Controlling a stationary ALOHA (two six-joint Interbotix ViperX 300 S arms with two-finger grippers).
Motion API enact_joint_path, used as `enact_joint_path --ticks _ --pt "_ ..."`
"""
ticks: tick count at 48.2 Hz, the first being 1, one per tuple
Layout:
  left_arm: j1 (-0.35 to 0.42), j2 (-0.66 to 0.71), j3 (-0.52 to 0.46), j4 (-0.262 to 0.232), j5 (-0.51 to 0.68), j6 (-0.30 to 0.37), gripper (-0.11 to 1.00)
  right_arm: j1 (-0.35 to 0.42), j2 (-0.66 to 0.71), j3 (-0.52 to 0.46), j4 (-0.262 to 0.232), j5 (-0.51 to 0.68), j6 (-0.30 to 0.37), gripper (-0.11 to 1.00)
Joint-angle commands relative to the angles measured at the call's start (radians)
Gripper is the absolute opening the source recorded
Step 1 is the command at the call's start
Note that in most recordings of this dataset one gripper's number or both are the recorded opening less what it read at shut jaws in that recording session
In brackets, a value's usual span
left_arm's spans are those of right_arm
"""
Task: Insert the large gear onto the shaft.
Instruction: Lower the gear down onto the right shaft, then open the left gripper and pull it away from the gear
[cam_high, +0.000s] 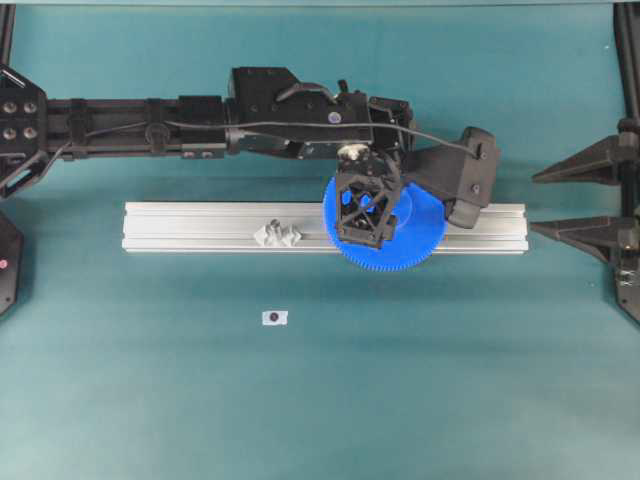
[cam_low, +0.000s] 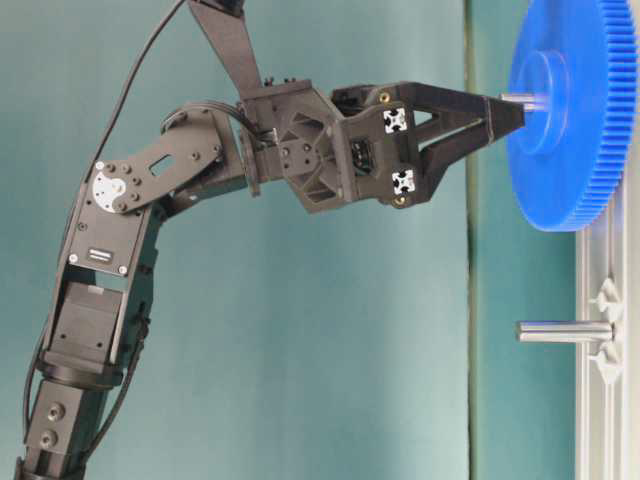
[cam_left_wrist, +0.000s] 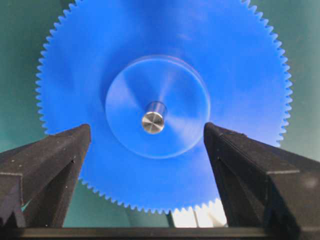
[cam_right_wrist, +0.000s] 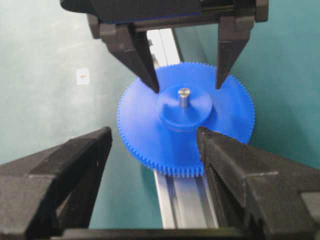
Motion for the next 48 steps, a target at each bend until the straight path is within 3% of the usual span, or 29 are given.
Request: enact_joint_path --ticks 1,17,33,48 --pt "0.002 -0.072 0.002 0.002 -0.005 -0.005 0.92 -0.002 0.006 -0.009 0.0 -0.008 0.009 0.76" --pt "0.0 -0.163 0.077 0.0 -0.025 -0.057 0.92 -0.002 -0.015 -0.009 0.0 0.014 0.009 0.76" --pt "0.0 -0.255 0.118 0.0 -0.023 -0.063 0.92 -0.002 -0.043 -0.015 0.0 0.083 0.009 0.76" --pt "0.002 -0.387 0.25 0.002 -0.071 -0.106 0.92 -0.002 -0.048 -0.018 0.0 0.098 0.008 0.76"
